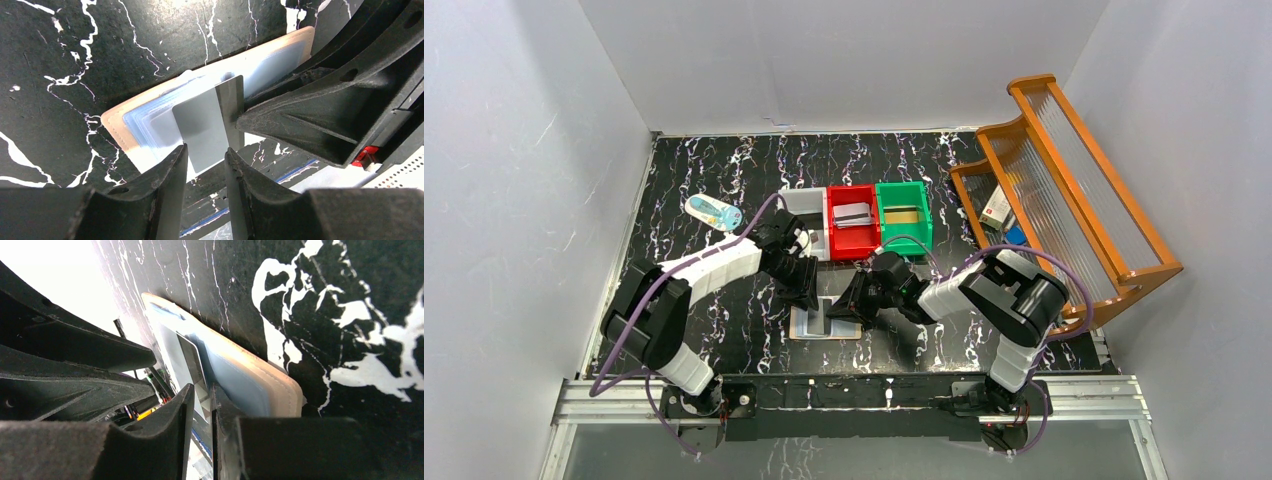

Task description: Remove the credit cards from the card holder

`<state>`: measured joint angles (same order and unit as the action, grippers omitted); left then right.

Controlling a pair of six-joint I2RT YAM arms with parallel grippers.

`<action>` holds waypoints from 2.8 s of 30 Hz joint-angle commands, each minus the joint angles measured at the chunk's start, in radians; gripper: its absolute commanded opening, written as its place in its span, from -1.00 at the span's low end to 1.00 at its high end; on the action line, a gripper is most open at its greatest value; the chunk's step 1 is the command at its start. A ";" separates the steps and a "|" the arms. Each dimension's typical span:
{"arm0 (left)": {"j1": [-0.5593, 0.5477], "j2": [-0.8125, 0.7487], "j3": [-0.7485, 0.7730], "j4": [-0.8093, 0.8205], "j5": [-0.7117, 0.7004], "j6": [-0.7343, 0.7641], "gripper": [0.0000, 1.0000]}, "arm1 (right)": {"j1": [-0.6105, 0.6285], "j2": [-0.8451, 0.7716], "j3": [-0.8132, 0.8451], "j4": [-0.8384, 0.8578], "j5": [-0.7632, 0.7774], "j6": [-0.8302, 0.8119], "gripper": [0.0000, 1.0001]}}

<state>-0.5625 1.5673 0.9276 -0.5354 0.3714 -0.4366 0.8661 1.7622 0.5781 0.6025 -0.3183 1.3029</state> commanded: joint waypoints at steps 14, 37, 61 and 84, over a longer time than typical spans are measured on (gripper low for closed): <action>-0.016 0.066 -0.045 -0.012 0.044 0.033 -0.60 | 0.005 0.004 -0.001 0.033 -0.001 -0.001 -0.30; -0.017 0.027 -0.078 -0.014 -0.008 0.023 -0.62 | 0.050 -0.051 0.056 -0.016 0.040 -0.140 -1.00; -0.018 0.028 -0.064 -0.017 0.002 0.039 -0.60 | 0.011 -0.103 -0.015 -0.041 0.057 -0.094 -0.89; -0.018 0.053 -0.098 0.006 0.010 0.035 -0.70 | 0.005 0.043 -0.051 0.248 -0.056 0.023 -0.48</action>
<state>-0.5774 1.5970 0.8646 -0.5079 0.4114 -0.4164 0.8677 1.8004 0.4995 0.8169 -0.3622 1.3426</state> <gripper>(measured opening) 0.154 0.263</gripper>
